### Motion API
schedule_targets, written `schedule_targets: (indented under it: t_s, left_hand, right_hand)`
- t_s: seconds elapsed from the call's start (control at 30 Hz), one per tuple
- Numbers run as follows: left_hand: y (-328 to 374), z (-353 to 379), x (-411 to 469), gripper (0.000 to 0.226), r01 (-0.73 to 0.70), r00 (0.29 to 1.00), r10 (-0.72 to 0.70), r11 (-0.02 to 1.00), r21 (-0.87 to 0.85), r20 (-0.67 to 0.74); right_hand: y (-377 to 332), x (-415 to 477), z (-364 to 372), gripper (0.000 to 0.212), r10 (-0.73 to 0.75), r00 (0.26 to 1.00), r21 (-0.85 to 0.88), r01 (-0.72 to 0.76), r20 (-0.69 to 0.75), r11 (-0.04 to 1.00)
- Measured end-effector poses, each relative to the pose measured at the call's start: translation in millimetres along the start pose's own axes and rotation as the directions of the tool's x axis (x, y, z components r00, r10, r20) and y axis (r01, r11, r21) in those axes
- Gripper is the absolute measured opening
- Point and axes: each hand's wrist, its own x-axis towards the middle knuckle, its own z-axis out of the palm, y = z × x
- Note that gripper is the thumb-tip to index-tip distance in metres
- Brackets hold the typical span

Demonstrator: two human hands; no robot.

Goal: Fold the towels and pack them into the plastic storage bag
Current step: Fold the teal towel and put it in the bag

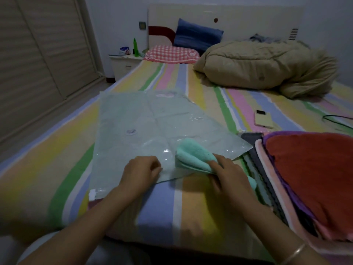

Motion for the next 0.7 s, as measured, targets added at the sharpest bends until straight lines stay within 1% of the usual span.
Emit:
schedule_targets:
  t_s: [0.03,0.1,0.13,0.2,0.23,0.27,0.3,0.33,0.37,0.4,0.43,0.47,0.53,0.57,0.6,0.63,0.67,0.7]
  left_hand:
    - [-1.2,-4.6,1.9,0.012,0.054,0.998,-0.057,0.994,-0.092,-0.025]
    - [-1.5,-12.8,5.8,0.010,0.154,0.983,-0.173,0.954,-0.257,-0.054]
    - [-2.9,-15.3,7.4,0.009,0.208,0.970,-0.238,0.909,-0.361,-0.040]
    - [-5.1,-21.1,9.4,0.007,0.296,0.936,-0.352,0.776,-0.556,0.007]
    - [-4.8,-25.3,9.3,0.008,0.313,0.923,-0.383,0.727,-0.611,0.017]
    - [-3.6,-29.9,9.1,0.009,0.307,0.921,-0.390,0.712,-0.632,0.008]
    - [-1.5,-35.0,8.9,0.009,0.274,0.928,-0.371,0.745,-0.608,-0.035]
    - [1.3,-41.4,7.4,0.009,0.219,0.941,-0.324,0.808,-0.548,-0.102]
    - [8.0,-48.8,4.5,0.009,0.147,0.955,-0.247,0.873,-0.465,-0.162]
    - [17.7,-56.6,1.3,0.010,0.069,0.967,-0.160,0.916,-0.394,-0.201]
    - [28.6,-65.0,-2.3,0.010,0.002,0.973,-0.084,0.935,-0.356,-0.215]
    - [40.4,-75.2,-5.9,0.013,-0.048,0.976,-0.029,0.937,-0.346,-0.214]
    - [65.0,-94.4,-9.9,0.018,-0.119,0.983,0.054,0.920,-0.374,-0.178]
    - [78.5,-106.0,-11.3,0.018,-0.146,0.984,0.090,0.898,-0.415,-0.151]
    - [90.9,-117.5,-13.1,0.017,-0.152,0.987,0.110,0.859,-0.489,-0.114]
    - [101.4,-128.0,-14.2,0.017,-0.130,0.991,0.117,0.796,-0.591,-0.061]
    - [108.8,-137.9,-14.8,0.019,-0.075,0.993,0.117,0.714,-0.697,0.013]
    - [112.2,-145.8,-13.6,0.023,0.020,0.987,0.110,0.627,-0.779,0.114]
  right_hand:
    - [-2.4,-0.5,-1.1,0.032,-0.061,0.998,0.017,0.062,-0.026,0.998]
    - [-6.8,-2.9,-0.1,0.031,-0.147,0.989,-0.014,0.147,-0.016,0.989]
    - [-7.8,-4.3,1.5,0.032,-0.164,0.986,-0.045,0.164,0.013,0.985]
    - [-7.9,-6.7,6.9,0.032,-0.170,0.984,-0.109,0.175,0.059,0.978]
    - [-8.4,-7.2,9.6,0.032,-0.171,0.982,-0.138,0.180,0.073,0.974]
    - [-9.6,-6.9,10.7,0.031,-0.165,0.981,-0.158,0.179,0.097,0.971]
    - [-12.2,-5.2,9.9,0.030,-0.164,0.981,-0.175,0.182,0.107,0.968]
    - [-17.6,-1.0,6.6,0.029,-0.162,0.979,-0.172,0.182,0.120,0.968]
    - [-23.4,2.5,3.1,0.026,-0.161,0.980,-0.170,0.180,0.118,0.969]
    - [-30.2,7.0,-0.1,0.022,-0.165,0.981,-0.161,0.180,0.102,0.970]
    - [-38.5,13.0,-3.5,0.020,-0.180,0.981,-0.149,0.189,0.072,0.971]
    - [-49.5,22.7,-7.9,0.024,-0.192,0.979,-0.136,0.200,0.069,0.970]
    - [-66.4,42.5,-8.6,0.036,-0.227,0.972,-0.165,0.233,0.058,0.958]
    - [-76.1,53.0,-10.8,0.039,-0.245,0.968,-0.145,0.249,0.043,0.958]
    - [-82.6,63.9,-9.2,0.040,-0.226,0.974,-0.024,0.226,0.031,0.974]
    - [-88.1,74.7,-7.0,0.038,-0.122,0.992,0.225,0.119,0.002,0.967]
    - [-93.9,83.8,-6.6,0.034,-0.004,1.000,0.482,0.006,-0.005,0.876]
    - [-99.0,92.1,-7.2,0.030,0.067,0.996,0.687,-0.084,0.052,0.721]
